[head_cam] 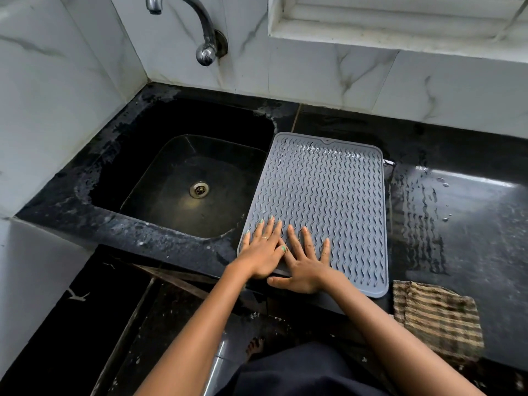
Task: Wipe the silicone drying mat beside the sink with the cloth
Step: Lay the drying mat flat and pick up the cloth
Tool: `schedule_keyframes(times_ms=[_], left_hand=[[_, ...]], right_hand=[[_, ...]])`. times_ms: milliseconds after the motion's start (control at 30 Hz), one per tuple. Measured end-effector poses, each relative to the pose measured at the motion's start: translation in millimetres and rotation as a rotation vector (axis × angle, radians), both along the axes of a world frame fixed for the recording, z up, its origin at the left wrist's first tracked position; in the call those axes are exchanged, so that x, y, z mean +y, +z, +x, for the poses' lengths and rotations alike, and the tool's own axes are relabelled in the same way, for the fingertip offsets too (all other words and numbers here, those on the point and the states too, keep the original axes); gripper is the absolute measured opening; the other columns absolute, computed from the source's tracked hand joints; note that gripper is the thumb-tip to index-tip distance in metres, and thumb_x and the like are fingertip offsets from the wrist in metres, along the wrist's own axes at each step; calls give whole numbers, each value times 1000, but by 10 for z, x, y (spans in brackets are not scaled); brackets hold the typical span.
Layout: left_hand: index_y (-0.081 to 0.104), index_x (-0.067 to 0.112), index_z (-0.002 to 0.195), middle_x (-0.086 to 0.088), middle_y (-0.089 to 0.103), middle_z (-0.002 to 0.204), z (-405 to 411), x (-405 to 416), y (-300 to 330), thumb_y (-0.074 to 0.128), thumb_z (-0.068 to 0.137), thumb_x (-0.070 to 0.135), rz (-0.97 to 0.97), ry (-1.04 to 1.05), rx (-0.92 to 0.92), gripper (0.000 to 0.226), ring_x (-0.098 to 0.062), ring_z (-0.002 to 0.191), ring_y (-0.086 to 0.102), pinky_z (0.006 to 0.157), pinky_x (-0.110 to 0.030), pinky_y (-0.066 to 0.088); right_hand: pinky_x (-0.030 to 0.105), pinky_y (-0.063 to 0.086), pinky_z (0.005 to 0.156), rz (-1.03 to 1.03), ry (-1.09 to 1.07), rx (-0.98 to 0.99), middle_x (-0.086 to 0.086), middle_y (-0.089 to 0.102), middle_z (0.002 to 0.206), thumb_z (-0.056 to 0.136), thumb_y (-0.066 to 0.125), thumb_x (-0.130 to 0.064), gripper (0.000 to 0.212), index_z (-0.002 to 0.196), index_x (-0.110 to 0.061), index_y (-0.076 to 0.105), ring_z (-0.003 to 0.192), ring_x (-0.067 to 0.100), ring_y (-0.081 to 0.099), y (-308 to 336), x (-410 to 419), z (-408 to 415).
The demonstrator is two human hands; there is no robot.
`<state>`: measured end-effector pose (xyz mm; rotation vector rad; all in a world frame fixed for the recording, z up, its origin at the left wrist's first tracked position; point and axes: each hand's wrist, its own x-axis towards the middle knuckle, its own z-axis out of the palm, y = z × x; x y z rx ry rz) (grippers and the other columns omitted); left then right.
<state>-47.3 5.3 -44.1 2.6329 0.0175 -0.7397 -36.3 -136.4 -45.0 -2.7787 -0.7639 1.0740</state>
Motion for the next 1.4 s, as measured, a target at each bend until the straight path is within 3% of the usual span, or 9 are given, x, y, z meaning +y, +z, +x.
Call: schedule_keyframes(times_ms=[133,233,333,400,533,867,1167,1267,1400], left_hand=[[-10,26,152,4,-19,160,-2,1,28,21,103,38,-30,0,-11,59,-17,147,-20,118,-43,-11],[15,22,153,3,4,162,-23,-17,60,27,102,41,-140,124,-141,55,-16,150,-2,121,-43,0],[47,20,139,-1,39,151,-77,-27,66,37,100,39,-207,244,-357,45,-16,142,29,117,-37,25],[51,21,134,-2,41,149,-116,-72,60,39,100,38,-234,257,-359,40,-17,140,31,114,-37,29],[52,25,132,1,34,153,-229,-295,122,42,98,35,-270,266,-314,37,-18,141,30,114,-38,29],[58,31,121,6,50,138,-556,-1371,225,50,95,28,-219,407,-481,27,-18,127,42,104,-33,35],[48,27,134,5,48,138,-656,-2514,184,54,93,37,-236,223,-448,42,-17,126,43,105,-32,36],[36,25,144,2,40,147,-540,-2663,183,52,93,44,-135,158,-382,57,-19,133,37,108,-36,34],[37,24,141,-3,47,136,-420,-2765,169,51,87,59,152,6,-353,67,-23,126,41,99,-39,36]], right_hand=[[64,-22,105,36,-34,0,-8,-40,146,80,31,-77,91,143,-36,-19,132,22,-42,86,12,-11],[64,0,112,220,-131,-54,-3,1,160,93,34,-58,61,146,-32,20,146,24,-7,303,-21,5],[49,39,103,386,-206,-80,8,52,134,96,41,-44,41,129,-22,52,126,27,46,524,-134,3],[37,45,96,417,-241,-15,9,61,125,97,45,-38,40,129,-16,52,112,24,58,616,-240,-28],[32,42,95,382,-220,75,9,63,124,97,48,-31,35,126,-13,54,113,22,57,689,-502,-11],[34,44,97,395,-106,69,8,60,127,97,47,-33,37,130,-16,52,115,22,56,881,-1494,77],[25,43,83,287,-132,-27,9,65,117,89,61,-28,31,116,-15,61,102,17,59,701,-2679,146],[38,45,97,164,-178,-79,11,54,127,81,69,-37,50,124,-15,52,116,26,53,570,-2955,154],[46,46,93,100,-211,-115,4,52,118,66,78,-48,67,117,-21,45,112,27,51,430,-3062,83]])
